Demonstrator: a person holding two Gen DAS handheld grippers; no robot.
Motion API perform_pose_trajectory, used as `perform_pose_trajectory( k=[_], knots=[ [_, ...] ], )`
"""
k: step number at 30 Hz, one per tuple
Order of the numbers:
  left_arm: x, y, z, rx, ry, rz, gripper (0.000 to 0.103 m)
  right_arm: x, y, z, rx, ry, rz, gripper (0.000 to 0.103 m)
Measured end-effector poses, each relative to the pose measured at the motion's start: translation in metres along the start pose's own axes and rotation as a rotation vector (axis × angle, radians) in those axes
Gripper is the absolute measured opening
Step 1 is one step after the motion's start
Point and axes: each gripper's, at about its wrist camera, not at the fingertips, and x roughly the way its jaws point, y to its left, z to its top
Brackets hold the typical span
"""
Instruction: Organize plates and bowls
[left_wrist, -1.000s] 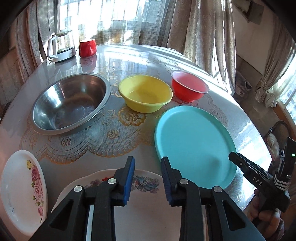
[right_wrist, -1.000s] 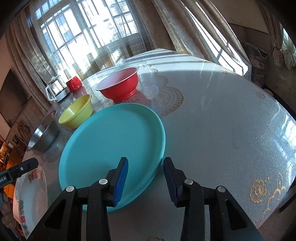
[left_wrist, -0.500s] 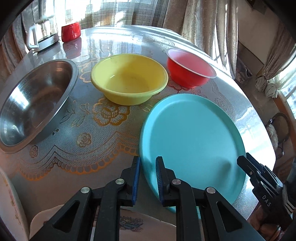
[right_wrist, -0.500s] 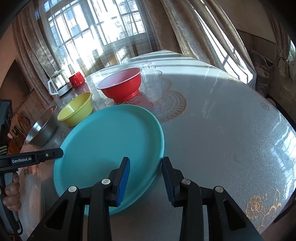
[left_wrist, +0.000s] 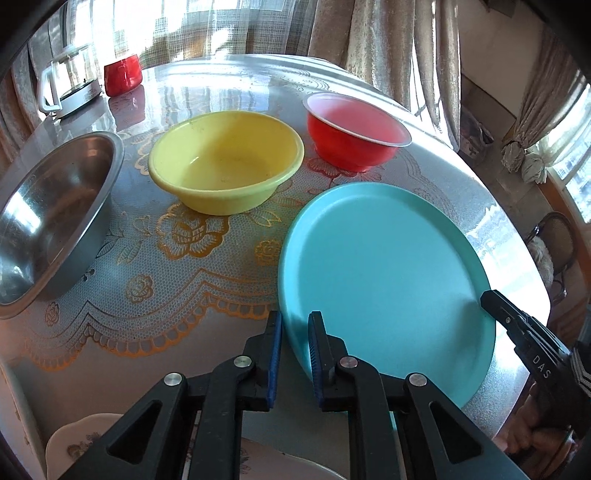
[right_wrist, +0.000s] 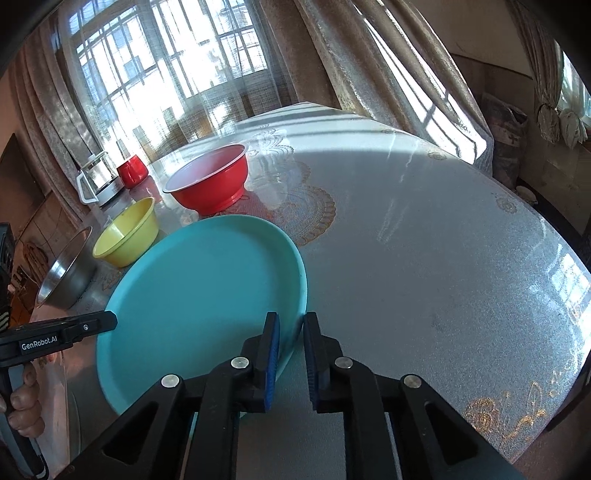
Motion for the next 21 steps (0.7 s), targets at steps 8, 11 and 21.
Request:
perform_pose_trajectory(
  k=[8,11,21],
  knots=[
    [0.004,-0.011,0.004,-0.033,0.013,-0.032,0.014,0.002,-0.011,0.008,0.015,-0.010,-0.044,0.013],
    [0.005,-0.014,0.002,-0.027,0.002,-0.012,0.014,0.004,-0.011,0.006,0.009,-0.015,-0.058,0.013],
    [0.002,-0.017,-0.003,-0.035,0.001,0.018,0.015,0.001,-0.010,0.003,-0.003,-0.007,-0.057,0.016]
  ],
)
